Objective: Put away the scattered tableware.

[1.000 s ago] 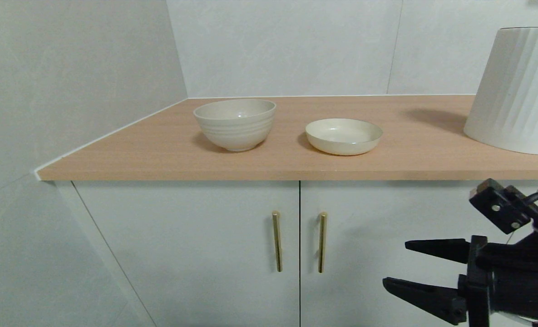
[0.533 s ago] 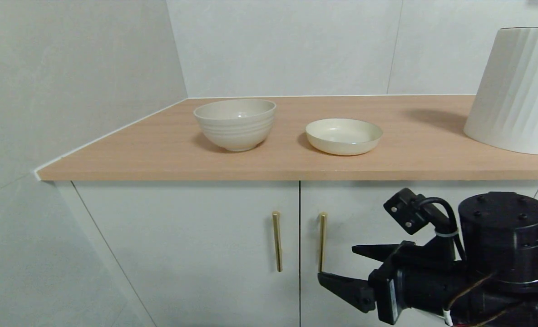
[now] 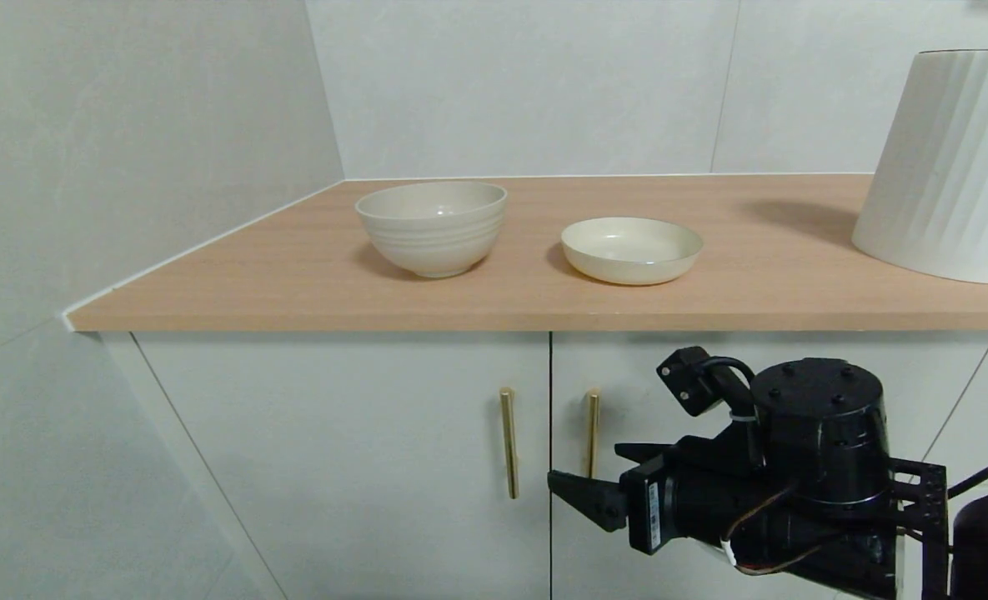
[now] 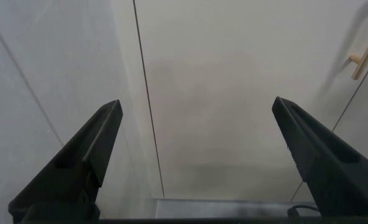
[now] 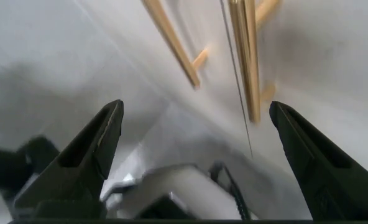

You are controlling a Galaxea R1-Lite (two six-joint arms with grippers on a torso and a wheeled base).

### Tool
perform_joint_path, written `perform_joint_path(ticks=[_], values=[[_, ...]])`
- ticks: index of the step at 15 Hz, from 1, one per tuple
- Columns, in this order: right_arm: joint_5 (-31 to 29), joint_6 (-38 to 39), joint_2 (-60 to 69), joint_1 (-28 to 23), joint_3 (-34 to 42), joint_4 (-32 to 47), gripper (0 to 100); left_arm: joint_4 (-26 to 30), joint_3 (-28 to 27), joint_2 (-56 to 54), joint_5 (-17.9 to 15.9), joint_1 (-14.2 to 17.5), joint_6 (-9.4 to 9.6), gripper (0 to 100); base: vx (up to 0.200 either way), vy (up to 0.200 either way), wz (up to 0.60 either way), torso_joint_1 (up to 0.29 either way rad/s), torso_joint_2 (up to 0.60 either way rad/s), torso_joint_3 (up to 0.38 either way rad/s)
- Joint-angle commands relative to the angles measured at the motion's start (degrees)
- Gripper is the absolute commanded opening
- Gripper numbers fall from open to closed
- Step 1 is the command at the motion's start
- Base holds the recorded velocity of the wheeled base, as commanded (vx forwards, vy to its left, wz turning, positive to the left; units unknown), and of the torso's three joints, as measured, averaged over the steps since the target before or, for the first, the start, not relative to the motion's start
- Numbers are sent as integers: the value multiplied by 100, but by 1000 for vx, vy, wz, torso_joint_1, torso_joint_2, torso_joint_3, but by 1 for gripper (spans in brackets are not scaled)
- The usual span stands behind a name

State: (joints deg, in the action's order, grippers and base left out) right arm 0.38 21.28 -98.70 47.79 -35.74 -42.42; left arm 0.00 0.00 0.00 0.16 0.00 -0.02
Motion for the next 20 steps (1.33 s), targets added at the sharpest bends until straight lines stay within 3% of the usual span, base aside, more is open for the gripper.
perform_joint_path(ticks=[1, 14, 19, 20], values=[[6, 7, -255, -41, 15, -47, 100, 0, 0, 0, 2, 9, -6, 100, 0, 0, 0, 0, 0, 0], [-29, 236, -1099, -77, 15, -1444, 100, 0, 0, 0, 2, 9, -6, 100, 0, 0, 0, 0, 0, 0], [94, 456, -915, -24, 120, -1479, 100, 0, 0, 0, 2, 9, -6, 100, 0, 0, 0, 0, 0, 0], [384, 482, -765, -15, 270, -1479, 100, 0, 0, 0, 2, 0, -6, 100, 0, 0, 0, 0, 0, 0]])
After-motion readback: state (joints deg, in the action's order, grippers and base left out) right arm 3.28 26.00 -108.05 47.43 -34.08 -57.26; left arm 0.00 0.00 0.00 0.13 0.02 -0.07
